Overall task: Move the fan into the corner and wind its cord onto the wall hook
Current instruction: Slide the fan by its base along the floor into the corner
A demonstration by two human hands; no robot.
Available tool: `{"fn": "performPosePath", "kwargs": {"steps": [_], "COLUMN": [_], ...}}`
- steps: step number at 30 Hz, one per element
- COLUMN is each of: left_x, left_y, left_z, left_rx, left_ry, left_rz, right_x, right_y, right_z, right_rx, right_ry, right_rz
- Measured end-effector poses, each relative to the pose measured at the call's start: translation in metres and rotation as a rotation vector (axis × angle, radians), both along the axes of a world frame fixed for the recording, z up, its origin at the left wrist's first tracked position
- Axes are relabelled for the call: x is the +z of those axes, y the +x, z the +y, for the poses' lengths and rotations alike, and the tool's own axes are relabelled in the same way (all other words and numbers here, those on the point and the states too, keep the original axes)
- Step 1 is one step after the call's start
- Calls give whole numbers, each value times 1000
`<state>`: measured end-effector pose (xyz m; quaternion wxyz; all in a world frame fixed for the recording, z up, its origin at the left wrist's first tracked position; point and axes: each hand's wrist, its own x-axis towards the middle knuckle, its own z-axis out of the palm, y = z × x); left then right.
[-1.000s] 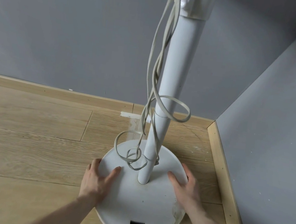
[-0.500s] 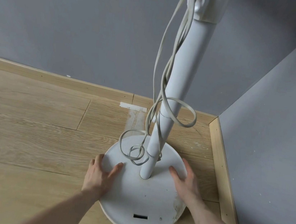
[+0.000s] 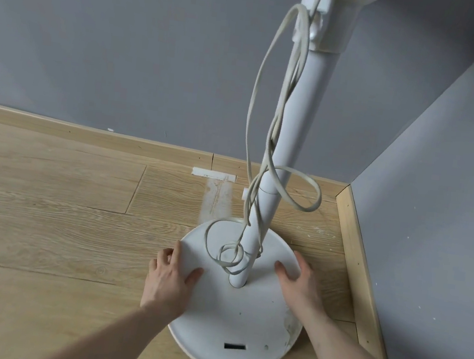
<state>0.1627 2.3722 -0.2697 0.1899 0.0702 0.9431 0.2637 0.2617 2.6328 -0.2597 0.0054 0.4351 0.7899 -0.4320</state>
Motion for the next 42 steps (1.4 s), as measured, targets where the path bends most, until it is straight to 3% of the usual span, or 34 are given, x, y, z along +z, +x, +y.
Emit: {"fn": "performPosePath", "kwargs": {"steps": [5,12,16,20,25,27,32,42], "left_x": [-1,12,22,39,77,107,188,344], "left_y": [0,4,-1,-10,-17,-17,-10,51], "left_z": [1,7,4,-3,-4,2,13,-13], "left_rx": [-33,-79,-161,-292,-467,-499,-463,-375], "left_ry": [-60,-145,-201,-293,-438,-406,-159,181], "left_rz": [-20,-55,-76,-152,-148,-71,61,230], "right_x": [-2,-7,-2,14,61,80,168,313], "right_y": [6,12,13,19,23,23,31,82], "right_z": [-12,-18,-16,-23,-13,-8,-13,-54], "right_rx": [161,253,336,399,500,474,492,401], "right_ry": [185,144,250,234,64,17,181,343], "right_rz": [-147,-109,-200,-340,-426,-428,-415,-167]}}
